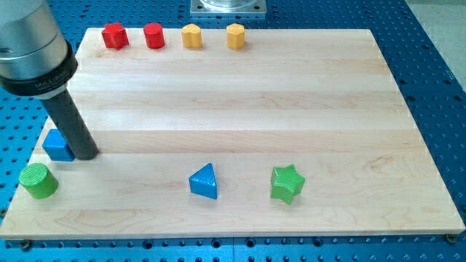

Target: Place the blue triangle green star parallel to each other

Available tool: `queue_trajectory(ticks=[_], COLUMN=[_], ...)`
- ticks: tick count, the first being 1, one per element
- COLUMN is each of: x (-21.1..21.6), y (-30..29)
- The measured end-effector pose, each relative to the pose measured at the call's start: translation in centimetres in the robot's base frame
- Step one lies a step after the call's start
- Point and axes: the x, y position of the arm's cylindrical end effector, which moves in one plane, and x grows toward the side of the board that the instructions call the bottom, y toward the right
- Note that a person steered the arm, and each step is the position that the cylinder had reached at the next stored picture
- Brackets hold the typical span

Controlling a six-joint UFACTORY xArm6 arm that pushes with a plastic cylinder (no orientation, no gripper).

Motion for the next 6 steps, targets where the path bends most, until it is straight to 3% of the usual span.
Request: queue_trajectory(ticks=[1, 3, 4, 5, 6], x=[-2.7, -4.2, 2.1, 8.8, 9.8], y=[5.9, 35.9, 42.4, 38.5, 29.5])
